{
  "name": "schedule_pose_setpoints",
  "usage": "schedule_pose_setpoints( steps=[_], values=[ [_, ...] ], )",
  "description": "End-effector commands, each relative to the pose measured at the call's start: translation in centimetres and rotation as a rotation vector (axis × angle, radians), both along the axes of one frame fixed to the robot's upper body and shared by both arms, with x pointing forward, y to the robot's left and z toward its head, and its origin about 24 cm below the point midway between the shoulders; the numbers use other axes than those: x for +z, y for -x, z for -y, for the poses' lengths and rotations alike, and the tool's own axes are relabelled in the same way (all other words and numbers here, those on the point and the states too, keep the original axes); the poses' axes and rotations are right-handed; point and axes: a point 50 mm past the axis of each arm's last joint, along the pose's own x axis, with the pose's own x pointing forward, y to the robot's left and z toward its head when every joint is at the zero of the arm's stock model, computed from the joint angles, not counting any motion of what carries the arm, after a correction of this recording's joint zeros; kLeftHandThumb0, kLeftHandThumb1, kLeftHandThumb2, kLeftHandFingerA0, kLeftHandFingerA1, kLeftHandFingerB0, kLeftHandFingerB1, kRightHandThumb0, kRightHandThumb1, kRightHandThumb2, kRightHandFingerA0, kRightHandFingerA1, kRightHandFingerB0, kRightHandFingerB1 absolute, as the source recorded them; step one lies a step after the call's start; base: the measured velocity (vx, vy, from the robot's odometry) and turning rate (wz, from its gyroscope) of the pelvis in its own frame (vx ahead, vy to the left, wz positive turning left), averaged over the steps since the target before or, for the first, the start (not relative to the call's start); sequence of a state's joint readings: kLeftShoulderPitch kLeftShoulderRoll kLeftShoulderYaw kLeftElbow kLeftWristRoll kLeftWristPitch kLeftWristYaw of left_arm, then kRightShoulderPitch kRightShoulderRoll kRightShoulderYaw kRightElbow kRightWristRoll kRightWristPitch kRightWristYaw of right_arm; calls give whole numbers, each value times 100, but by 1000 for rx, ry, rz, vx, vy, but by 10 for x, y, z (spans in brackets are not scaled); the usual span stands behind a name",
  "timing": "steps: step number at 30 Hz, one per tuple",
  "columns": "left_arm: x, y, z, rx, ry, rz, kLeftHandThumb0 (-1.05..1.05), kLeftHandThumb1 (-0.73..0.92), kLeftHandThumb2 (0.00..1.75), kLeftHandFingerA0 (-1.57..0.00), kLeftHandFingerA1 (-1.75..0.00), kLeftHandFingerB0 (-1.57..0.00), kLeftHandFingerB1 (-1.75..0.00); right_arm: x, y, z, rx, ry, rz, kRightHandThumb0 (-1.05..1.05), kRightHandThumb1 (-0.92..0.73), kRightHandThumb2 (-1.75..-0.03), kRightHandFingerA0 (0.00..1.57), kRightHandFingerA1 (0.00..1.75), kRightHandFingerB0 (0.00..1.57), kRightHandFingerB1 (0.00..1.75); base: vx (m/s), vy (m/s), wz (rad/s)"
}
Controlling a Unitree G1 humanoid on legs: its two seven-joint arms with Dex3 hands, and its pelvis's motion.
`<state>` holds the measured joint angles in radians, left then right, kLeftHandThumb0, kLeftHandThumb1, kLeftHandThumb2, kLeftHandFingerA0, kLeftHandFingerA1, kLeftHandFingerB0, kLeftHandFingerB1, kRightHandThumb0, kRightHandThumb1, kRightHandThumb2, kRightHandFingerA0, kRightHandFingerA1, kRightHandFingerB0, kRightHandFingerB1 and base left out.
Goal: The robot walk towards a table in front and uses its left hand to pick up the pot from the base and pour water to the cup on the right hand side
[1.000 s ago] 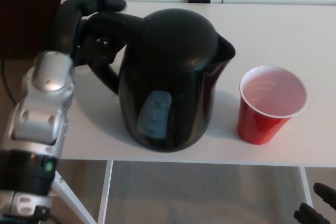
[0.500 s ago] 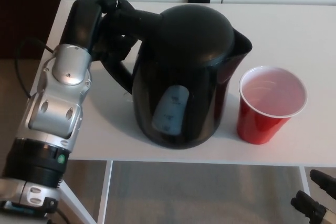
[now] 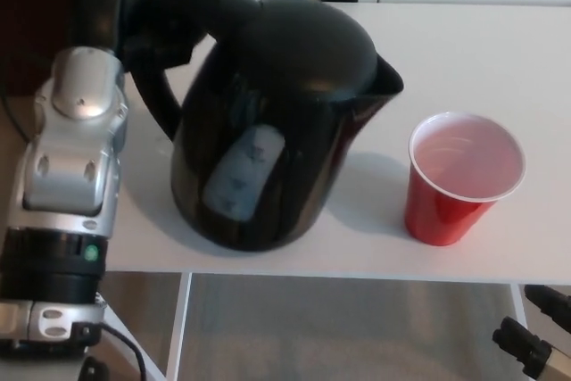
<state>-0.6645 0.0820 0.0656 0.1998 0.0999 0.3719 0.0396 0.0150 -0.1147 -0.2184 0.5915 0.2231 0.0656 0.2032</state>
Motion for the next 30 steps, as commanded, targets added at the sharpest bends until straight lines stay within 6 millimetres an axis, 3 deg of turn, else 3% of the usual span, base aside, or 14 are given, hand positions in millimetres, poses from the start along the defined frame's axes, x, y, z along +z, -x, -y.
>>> schedule_pose_setpoints(
  steps=[1, 14, 15, 17, 18, 25, 26, 27, 29, 30],
  values=[
    [38, -2, -2, -7, -27, 127, -11, 67, 54, -78, -175, -54, -175, 0, -1, 4, -10, 19, -17, -31, -53, -55, 55, 49, 29, 35, 0, 0, 0],
    [68, -1, 25, 2, -221, 252, -14, 57, 54, -82, -174, -62, -168, 2, -8, 0, 7, 23, -2, -31, -53, -55, 56, 50, 28, 35, 0, 0, 0],
    [69, -1, 32, -12, -275, 291, -15, 55, 54, -102, -142, -73, -161, 2, -9, -1, 11, 24, -2, -30, -54, -56, 54, 49, 28, 35, 0, 0, 0],
    [71, 0, 39, -6, -339, 317, -18, 54, 56, -100, -148, -69, -167, 4, -11, -2, 16, 25, 1, -30, -54, -56, 53, 48, 28, 35, 0, 0, 0],
    [72, 3, 47, -30, -349, 342, -11, 56, 54, -91, -171, -64, -170, 4, -13, -2, 14, 22, 3, -30, -53, -55, 57, 51, 30, 36, 0, 0, 0],
    [76, 11, 69, -82, -470, 467, -18, 58, 55, -85, -175, -63, -171, 6, -17, -4, 31, 19, 9, -30, -54, -56, 54, 50, 28, 35, 0, 0, 0],
    [77, 11, 71, -95, -484, 468, -23, 57, 60, -97, -156, -79, -147, 6, -17, -4, 28, 14, 7, -28, -55, -56, 55, 50, 27, 35, 0, 0, 0],
    [77, 12, 73, -100, -495, 470, -25, 57, 60, -100, -149, -84, -136, 6, -17, -5, 28, 11, 6, -28, -55, -56, 54, 50, 26, 35, 0, 0, 0],
    [78, 12, 76, -102, -503, 472, -27, 57, 61, -98, -154, -82, -140, 6, -17, -5, 31, 15, 2, -28, -55, -56, 54, 49, 26, 35, 0, 0, 0],
    [79, 12, 79, -107, -511, 486, -27, 40, 80, -119, -138, -94, -122, 6, -18, -6, 30, 21, 0, -27, -56, -56, 57, 49, 28, 35, 0, 0, 0]
  ],
)
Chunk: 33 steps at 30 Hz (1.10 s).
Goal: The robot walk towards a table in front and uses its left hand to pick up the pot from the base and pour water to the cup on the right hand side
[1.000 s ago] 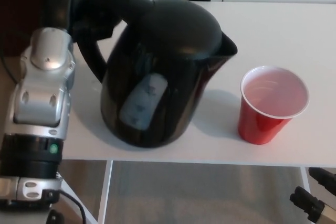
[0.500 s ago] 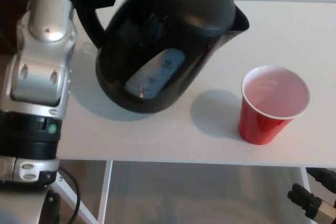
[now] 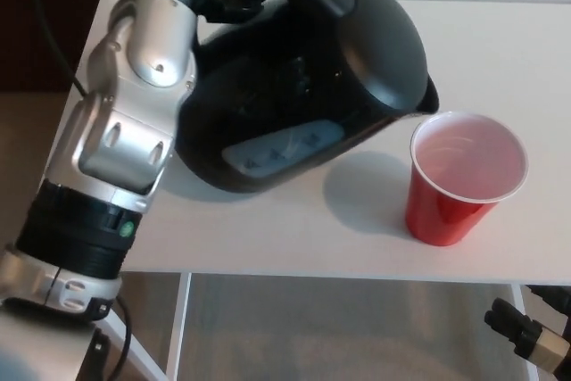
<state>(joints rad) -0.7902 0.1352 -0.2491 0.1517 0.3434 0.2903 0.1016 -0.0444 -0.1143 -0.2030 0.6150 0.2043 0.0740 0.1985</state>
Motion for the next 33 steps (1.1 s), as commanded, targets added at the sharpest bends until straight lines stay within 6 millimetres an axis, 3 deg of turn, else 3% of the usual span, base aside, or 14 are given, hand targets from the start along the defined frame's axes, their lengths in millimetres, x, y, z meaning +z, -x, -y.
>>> schedule_pose_setpoints(
  steps=[1, 2, 3, 5, 10, 11, 12, 15, 16, 20, 25, 33],
  values=[
    [32, 9, 15, -41, -83, 227, -28, 40, 80, -121, -141, -96, -125, 0, -2, 0, -4, 14, -17, -27, -56, -56, 57, 50, 29, 36, 0, 0, 0],
    [32, 9, 16, -41, -91, 231, -28, 40, 80, -121, -141, -96, -125, 0, -2, 0, -2, 12, -15, -27, -56, -56, 57, 50, 29, 36, 0, 0, 0],
    [33, 9, 17, -43, -96, 233, -25, 60, 56, -88, -175, -63, -170, 1, -2, 0, 0, 10, -13, -28, -56, -56, 57, 50, 28, 36, 0, 0, 0],
    [34, 9, 18, -49, -105, 239, -22, 61, 56, -89, -175, -61, -175, 1, -3, 0, 3, 12, -10, -31, -56, -60, 59, 53, 28, 38, 0, 0, 0],
    [39, 10, 18, -40, -135, 271, -23, 59, 57, -90, -175, -68, -167, 2, -4, -1, 24, 33, -4, -31, -58, -60, 55, 50, 27, 37, 0, 0, 0],
    [40, 10, 18, -41, -136, 272, -24, 58, 57, -90, -175, -78, -145, 2, -4, -1, 24, 33, -4, -28, -58, -57, 56, 49, 27, 35, 0, 0, 0],
    [41, 10, 17, -43, -134, 280, -22, 59, 56, -90, -175, -64, -172, 3, -4, -1, 28, 32, -5, -30, -58, -57, 55, 49, 26, 35, 0, 0, 0],
    [47, 10, 15, -42, -133, 303, -20, 58, 55, -90, -175, -64, -174, 3, -5, 0, 29, 31, -8, -29, -58, -57, 55, 48, 27, 35, 0, 0, 0],
    [49, 10, 15, -37, -137, 306, -22, 58, 57, -90, -175, -68, -167, 3, -5, 0, 30, 30, -8, -30, -59, -59, 54, 49, 25, 36, 0, 0, 0],
    [56, 12, 16, -40, -176, 363, -22, 60, 56, -89, -175, -62, -173, 3, -5, 0, 29, 35, -12, -29, -58, -57, 56, 48, 26, 35, 0, 0, 0],
    [67, 16, 21, -65, -327, 508, -18, 63, 55, -75, -175, -53, -175, 3, -6, 1, 27, 39, -13, -30, -57, -56, 57, 48, 26, 34, 0, 0, 0],
    [73, 27, 35, -142, -546, 720, -26, 59, 57, -86, -175, -61, -175, 3, -8, -1, 33, 34, -6, -30, -57, -56, 56, 50, 27, 35, 0, 0, 0]
  ],
)
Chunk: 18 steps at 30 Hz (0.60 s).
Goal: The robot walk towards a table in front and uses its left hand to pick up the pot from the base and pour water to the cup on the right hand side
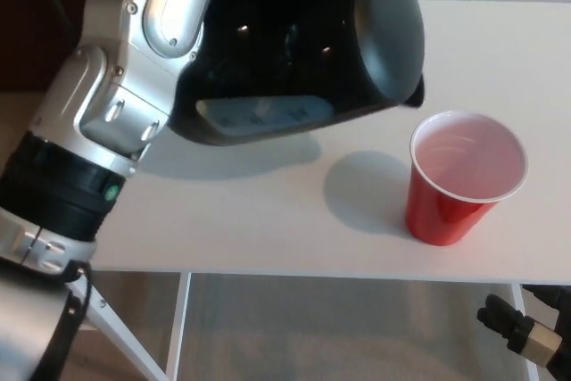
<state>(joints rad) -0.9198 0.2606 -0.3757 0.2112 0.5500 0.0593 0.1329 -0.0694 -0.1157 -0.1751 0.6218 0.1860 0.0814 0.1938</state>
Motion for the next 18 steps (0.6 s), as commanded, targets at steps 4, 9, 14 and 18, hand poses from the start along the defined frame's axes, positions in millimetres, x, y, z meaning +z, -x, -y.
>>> schedule_pose_setpoints(
  steps=[4, 9, 14, 18],
  values=[
    [33, 27, 26, -154, -253, 484, -25, 56, 55, -88, -175, -63, -173, 3, -2, 4, 1, 12, 5, -30, -57, -56, 56, 50, 26, 35, 0, 0, 0],
    [31, 31, 35, -159, -338, 559, -26, 59, 59, -94, -175, -71, -168, 2, -2, 5, 1, 12, 2, -31, -57, -56, 55, 49, 26, 35, 0, 0, 0],
    [30, 33, 41, -195, -350, 610, -26, 56, 56, -96, -175, -81, -147, 2, -2, 5, 9, 6, 3, -31, -57, -56, 55, 50, 24, 35, 0, 0, 0],
    [36, 34, 44, -207, -372, 632, -32, 52, 60, -102, -171, -95, -86, 3, -3, 5, 6, 3, 3, -29, -57, -57, 54, 49, 25, 35, 0, 0, 0]
  ],
)
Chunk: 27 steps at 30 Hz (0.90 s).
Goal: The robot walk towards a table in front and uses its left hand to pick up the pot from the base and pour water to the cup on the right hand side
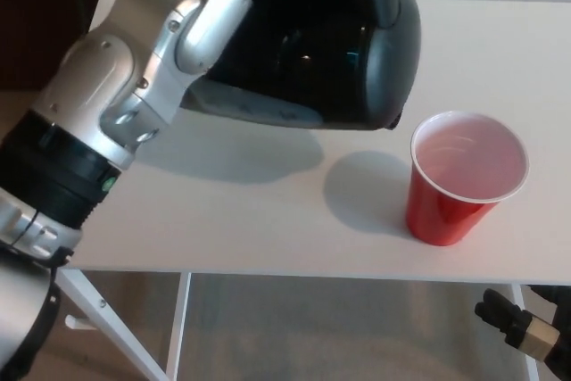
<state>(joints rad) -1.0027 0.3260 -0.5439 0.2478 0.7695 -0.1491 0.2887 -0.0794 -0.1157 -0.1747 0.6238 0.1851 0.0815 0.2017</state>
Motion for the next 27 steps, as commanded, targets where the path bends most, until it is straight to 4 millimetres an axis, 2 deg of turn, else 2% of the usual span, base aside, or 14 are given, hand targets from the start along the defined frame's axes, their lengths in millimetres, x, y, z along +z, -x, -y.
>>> schedule_pose_setpoints(
  steps=[1, 3, 9, 12, 13, 14, 15, 16, 20, 21, 23, 24, 26, 27],
  values=[
    [33, 18, 12, -122, -81, 310, -32, 52, 60, -102, -171, -95, -86, 2, 0, 6, -5, 8, -5, -29, -57, -57, 54, 49, 25, 35, 0, 0, 0],
    [39, 19, 14, -126, -84, 314, -32, 47, 59, -103, -163, -93, -74, 2, 0, 6, -9, 6, -13, -31, -58, -60, 52, 51, 24, 36, 0, 0, 0],
    [51, 19, 17, -122, -80, 364, -30, 47, 57, -106, -162, -95, -74, 0, 1, 5, -15, -4, -24, -27, -59, -57, 54, 49, 25, 34, 0, 0, 0],
    [60, 20, 16, -100, -64, 387, -29, 48, 60, -102, -167, -93, -91, 1, 1, 5, -16, -5, -28, -26, -59, -57, 54, 49, 25, 34, 0, 0, 0],
    [63, 20, 14, -102, -56, 394, -22, 50, 57, -99, -171, -91, -106, 0, 1, 4, -13, -8, -28, -26, -59, -57, 54, 49, 25, 34, 0, 0, 0],
    [66, 20, 13, -103, -51, 396, -24, 38, 83, -129, -136, -88, -96, 0, 0, 4, -14, -10, -31, -29, -59, -61, 54, 51, 24, 36, 0, 0, 0],
    [67, 20, 12, -104, -50, 393, -24, 38, 83, -129, -136, -88, -96, 0, 0, 5, -16, -11, -33, -29, -59, -61, 54, 51, 24, 36, 0, 0, 0],
    [68, 20, 13, -106, -44, 384, -30, 46, 59, -104, -165, -93, -74, -1, 1, 5, -20, -10, -35, -24, -60, -57, 55, 49, 25, 34, 0, 0, 0],
    [68, 21, 13, -100, -67, 402, -27, 48, 57, -106, -162, -97, -72, -1, 1, 6, -11, 1, -36, -24, -61, -57, 53, 48, 24, 34, 0, 0, 0],
    [68, 21, 14, -106, -75, 412, -28, 48, 60, -105, -165, -97, -81, -1, 1, 5, -13, 0, -36, -25, -60, -57, 53, 49, 24, 34, 0, 0, 0],
    [67, 22, 15, -106, -100, 424, -31, 47, 60, -104, -164, -98, -72, -1, 0, 5, -14, -9, -31, -25, -60, -57, 52, 49, 24, 34, 0, 0, 0],
    [67, 22, 15, -106, -107, 432, -26, 36, 83, -131, -137, -90, -83, -1, 0, 5, -13, -7, -31, -25, -60, -57, 53, 49, 24, 34, 0, 0, 0],
    [66, 23, 18, -110, -115, 432, -27, 37, 84, -132, -136, -90, -85, 0, -1, 4, -8, -1, -30, -25, -60, -57, 53, 49, 24, 34, 0, 0, 0],
    [67, 24, 19, -113, -124, 430, -36, 47, 61, -106, -162, -95, -74, 0, -2, 4, -6, -3, -29, -26, -60, -57, 53, 49, 23, 34, 0, 0, 0]
  ],
)
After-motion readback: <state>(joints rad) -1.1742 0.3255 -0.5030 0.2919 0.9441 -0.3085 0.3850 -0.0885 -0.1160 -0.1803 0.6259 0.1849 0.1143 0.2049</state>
